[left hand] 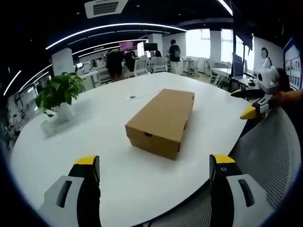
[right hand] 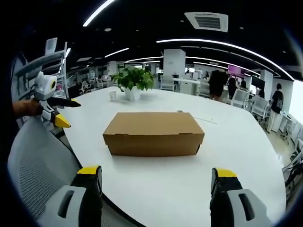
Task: Operate the shoe box by opening the lid, removing the specified soft item, and placing it in the target area until the item is outside and the box remains undamaged.
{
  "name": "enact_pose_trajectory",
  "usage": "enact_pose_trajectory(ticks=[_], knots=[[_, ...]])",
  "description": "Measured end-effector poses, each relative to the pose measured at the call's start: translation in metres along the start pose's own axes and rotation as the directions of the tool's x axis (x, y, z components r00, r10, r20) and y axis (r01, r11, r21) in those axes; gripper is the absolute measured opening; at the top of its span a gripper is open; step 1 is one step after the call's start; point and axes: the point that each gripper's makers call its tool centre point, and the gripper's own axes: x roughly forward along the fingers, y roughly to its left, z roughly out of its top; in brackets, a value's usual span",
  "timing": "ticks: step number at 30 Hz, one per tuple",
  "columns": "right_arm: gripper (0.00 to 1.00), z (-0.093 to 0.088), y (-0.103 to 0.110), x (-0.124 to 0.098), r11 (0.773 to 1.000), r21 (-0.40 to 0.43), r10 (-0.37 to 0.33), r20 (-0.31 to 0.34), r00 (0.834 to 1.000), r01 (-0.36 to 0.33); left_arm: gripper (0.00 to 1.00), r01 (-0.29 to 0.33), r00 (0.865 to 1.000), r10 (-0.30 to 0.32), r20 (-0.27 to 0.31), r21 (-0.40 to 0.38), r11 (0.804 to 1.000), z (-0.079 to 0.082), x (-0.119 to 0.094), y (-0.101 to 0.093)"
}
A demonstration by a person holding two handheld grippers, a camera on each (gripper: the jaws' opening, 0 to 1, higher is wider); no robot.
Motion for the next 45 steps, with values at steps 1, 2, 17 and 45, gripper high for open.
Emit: enact_pose_trajectory(ticks=[1, 2, 17, 45], knots=[[0.95, 0.001, 0.0, 0.0, 1.0, -0.003, 0.002, -0.001, 1.0, -0.002, 1.0, 0.001, 1.0, -0.001, 0.0, 0.001, 1.0, 0.001, 0.001, 0.0], [0.95, 0.002, 0.0, 0.001, 1.0, -0.008, 0.006, 0.0, 1.0, -0.006, 1.0, 0.0, 1.0, 0.0, -0.004, -0.001, 1.0, 0.002, 0.002, 0.0], [0.93, 0.011, -0.014, 0.012, 0.995, -0.086, 0.047, -0.023, 0.999, -0.048, 1.0, 0.029, 0.998, -0.03, -0.047, -0.03, 0.999, 0.008, 0.029, -0.011], [0.94, 0.022, -0.061, 0.061, 0.97, -0.194, 0.137, -0.055, 0.989, -0.145, 0.96, 0.032, 0.995, -0.039, -0.092, -0.076, 0.997, 0.01, 0.069, -0.024]])
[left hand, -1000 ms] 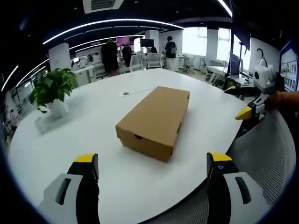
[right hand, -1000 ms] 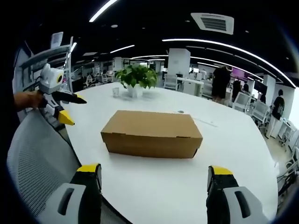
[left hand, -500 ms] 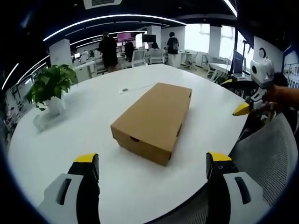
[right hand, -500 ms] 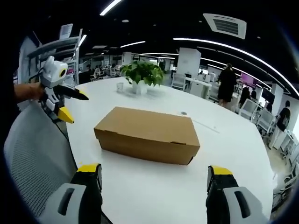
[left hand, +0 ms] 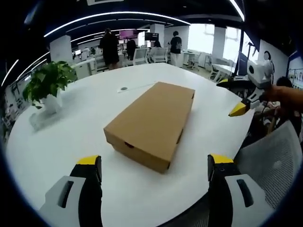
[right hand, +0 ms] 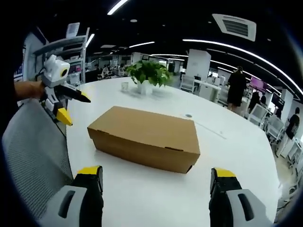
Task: Operate the shoe box by opening the lid, removing the specified soft item, and placing it in the target area until the item is outside and the box remains undamaged.
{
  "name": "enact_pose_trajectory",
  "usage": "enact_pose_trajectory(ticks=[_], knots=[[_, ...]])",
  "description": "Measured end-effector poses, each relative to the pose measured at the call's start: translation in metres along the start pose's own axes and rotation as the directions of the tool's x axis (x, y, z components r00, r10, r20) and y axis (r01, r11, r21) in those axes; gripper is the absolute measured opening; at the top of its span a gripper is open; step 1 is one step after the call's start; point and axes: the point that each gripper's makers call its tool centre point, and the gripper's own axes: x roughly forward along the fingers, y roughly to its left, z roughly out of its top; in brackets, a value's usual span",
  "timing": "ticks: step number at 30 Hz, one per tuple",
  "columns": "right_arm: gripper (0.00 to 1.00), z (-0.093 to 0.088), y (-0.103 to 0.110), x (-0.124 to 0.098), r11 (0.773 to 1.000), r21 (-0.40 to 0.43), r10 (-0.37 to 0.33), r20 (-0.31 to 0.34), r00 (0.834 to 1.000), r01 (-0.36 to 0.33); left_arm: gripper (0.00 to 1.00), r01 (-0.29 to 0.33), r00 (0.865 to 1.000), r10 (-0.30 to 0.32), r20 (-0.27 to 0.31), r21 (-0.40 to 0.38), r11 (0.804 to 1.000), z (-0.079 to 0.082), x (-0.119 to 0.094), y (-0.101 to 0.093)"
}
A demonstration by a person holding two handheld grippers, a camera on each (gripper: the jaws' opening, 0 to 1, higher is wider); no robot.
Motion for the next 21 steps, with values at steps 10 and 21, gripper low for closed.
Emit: enact_pose_trajectory(ticks=[10, 21], knots=[[0.92, -0.001, -0.012, 0.02, 0.998, -0.044, 0.049, -0.013, 0.999, -0.049, 0.94, 0.013, 1.0, -0.013, -0.02, -0.021, 1.0, 0.001, 0.02, -0.004], [0.87, -0.002, -0.022, 0.041, 0.992, -0.076, 0.094, -0.033, 0.995, -0.096, 0.86, 0.003, 0.999, -0.005, -0.039, -0.062, 0.998, -0.007, 0.035, -0.007]])
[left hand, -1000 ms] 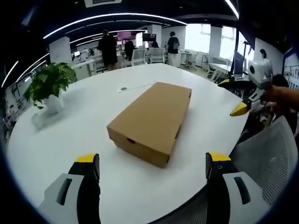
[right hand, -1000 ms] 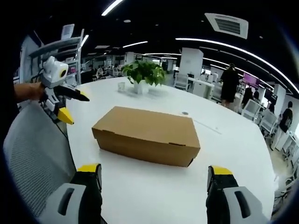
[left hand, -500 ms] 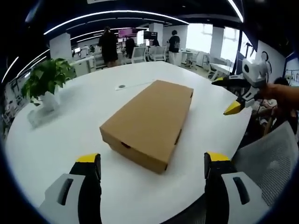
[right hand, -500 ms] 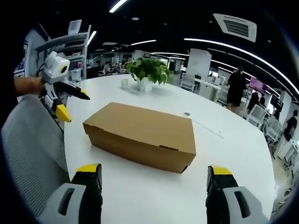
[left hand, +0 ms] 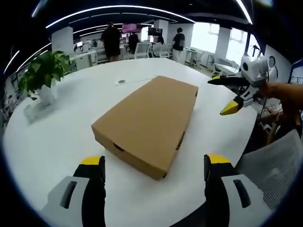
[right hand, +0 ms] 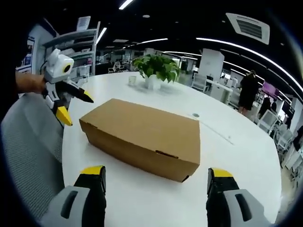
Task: Operate the shoe box by opening the lid, removing the specified soft item, and placing it in the target area until the item is outside and the box remains undamaged.
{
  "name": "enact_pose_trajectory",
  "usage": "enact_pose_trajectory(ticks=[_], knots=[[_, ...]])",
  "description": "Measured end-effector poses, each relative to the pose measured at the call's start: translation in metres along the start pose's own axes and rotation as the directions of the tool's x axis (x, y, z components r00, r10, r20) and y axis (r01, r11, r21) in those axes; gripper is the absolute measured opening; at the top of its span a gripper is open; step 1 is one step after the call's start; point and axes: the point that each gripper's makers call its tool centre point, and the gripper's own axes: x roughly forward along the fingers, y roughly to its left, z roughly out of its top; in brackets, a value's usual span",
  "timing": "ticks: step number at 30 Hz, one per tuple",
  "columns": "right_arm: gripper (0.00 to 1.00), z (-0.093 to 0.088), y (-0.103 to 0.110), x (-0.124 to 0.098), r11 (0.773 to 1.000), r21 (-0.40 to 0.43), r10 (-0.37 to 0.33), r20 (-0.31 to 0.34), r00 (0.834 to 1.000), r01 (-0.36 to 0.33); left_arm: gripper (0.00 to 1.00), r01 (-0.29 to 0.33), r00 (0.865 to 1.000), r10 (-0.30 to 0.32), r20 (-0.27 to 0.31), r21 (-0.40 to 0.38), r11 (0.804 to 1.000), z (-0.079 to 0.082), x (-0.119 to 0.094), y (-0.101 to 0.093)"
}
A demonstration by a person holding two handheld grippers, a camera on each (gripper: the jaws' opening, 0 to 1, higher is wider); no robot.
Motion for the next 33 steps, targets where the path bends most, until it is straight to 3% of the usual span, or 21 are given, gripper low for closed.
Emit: enact_pose_trajectory(ticks=[14, 19, 33], knots=[[0.75, -0.001, -0.026, 0.025, 1.0, 0.016, 0.011, -0.011, 1.0, -0.01, 0.73, -0.03, 0.999, 0.027, -0.037, -0.07, 0.997, -0.016, 0.019, 0.004], [0.72, 0.0, -0.031, 0.034, 1.0, 0.009, 0.02, -0.018, 1.0, -0.019, 0.65, -0.06, 0.998, 0.06, -0.005, -0.107, 0.993, -0.013, 0.022, 0.009], [0.65, -0.002, -0.034, 0.054, 0.997, -0.009, 0.077, -0.059, 0.995, -0.078, 0.62, -0.053, 0.999, 0.053, 0.001, -0.14, 0.989, -0.016, 0.034, 0.006]])
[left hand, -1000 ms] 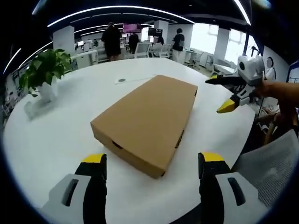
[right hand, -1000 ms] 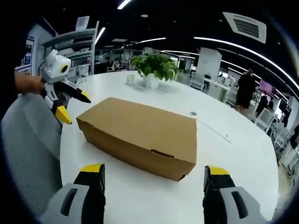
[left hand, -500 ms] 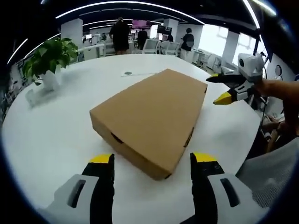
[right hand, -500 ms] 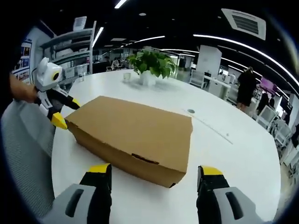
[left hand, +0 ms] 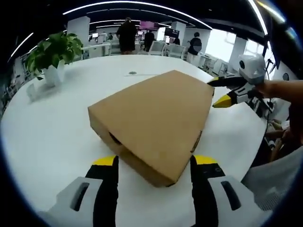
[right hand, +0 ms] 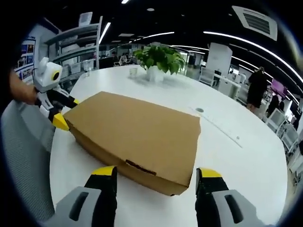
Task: Operate the shoe box by opening the lid, removing the specified soft item, and placing it in the target area until the item is outside and the box remains undamaged.
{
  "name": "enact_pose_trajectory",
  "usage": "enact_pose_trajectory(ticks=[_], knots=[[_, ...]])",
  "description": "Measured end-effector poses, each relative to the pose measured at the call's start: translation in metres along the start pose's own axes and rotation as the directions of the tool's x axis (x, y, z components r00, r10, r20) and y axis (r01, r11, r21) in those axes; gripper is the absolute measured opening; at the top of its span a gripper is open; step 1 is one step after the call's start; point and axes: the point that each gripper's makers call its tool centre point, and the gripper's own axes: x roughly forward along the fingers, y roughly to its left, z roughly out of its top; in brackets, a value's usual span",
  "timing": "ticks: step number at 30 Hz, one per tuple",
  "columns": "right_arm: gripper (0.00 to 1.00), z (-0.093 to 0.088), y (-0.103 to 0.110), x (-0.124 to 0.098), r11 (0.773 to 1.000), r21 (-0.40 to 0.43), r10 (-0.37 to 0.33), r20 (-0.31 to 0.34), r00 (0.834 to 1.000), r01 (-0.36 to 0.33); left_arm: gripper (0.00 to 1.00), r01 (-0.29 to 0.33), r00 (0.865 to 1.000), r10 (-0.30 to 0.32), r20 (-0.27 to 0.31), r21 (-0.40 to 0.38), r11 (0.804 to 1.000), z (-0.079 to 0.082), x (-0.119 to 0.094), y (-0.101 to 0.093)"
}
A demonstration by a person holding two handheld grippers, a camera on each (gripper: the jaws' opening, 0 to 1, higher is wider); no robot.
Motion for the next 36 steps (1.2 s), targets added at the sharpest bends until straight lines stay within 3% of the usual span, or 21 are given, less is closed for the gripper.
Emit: enact_pose_trajectory(ticks=[15, 36], knots=[[0.61, -0.003, 0.006, 0.004, 1.0, 0.02, 0.009, -0.008, 1.0, -0.009, 0.58, 0.028, 0.999, -0.027, -0.018, 0.029, 0.999, 0.002, 0.001, -0.001], [0.6, 0.002, 0.023, 0.005, 0.993, 0.111, -0.032, 0.03, 0.999, 0.029, 0.54, 0.076, 0.994, -0.069, -0.085, 0.085, 0.993, 0.002, -0.005, 0.022]])
